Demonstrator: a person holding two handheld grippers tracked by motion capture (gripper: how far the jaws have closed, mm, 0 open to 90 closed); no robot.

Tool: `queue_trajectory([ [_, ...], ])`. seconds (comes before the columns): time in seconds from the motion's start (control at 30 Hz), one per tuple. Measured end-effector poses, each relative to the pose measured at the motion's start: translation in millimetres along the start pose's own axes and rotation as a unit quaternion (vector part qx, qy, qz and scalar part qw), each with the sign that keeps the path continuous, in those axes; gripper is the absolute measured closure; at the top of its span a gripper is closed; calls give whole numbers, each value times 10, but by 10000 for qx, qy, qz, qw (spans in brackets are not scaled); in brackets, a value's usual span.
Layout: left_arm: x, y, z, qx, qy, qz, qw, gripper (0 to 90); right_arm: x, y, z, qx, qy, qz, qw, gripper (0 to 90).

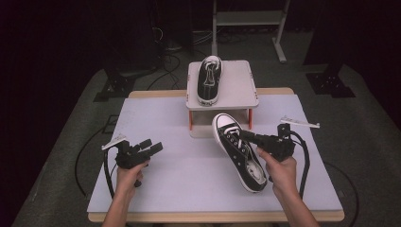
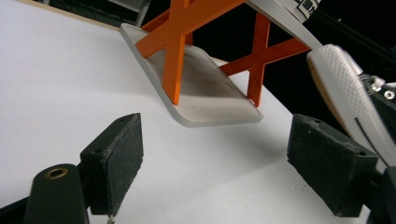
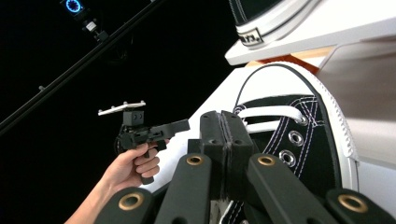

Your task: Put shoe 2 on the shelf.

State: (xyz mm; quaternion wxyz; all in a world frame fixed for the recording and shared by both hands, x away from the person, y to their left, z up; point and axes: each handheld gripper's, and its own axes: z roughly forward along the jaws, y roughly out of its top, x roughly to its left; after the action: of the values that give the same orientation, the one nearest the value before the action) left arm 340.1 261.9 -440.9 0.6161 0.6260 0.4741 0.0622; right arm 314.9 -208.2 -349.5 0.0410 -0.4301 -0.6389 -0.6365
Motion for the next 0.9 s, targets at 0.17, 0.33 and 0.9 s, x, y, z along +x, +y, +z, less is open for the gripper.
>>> queue_trajectory([
  [0.17,9,-2,6,32,15,1,10000,181,91,95,-72,17,9,-71,10000,891],
  [0.33,6,-3,7,37,24,16,10000,181,156,200,-100,13,14,-137,9999,890],
  [0.9,34,-14,-1,41,35,16,10000,181,253,676,-168,-329,-24,-178,9993,891],
])
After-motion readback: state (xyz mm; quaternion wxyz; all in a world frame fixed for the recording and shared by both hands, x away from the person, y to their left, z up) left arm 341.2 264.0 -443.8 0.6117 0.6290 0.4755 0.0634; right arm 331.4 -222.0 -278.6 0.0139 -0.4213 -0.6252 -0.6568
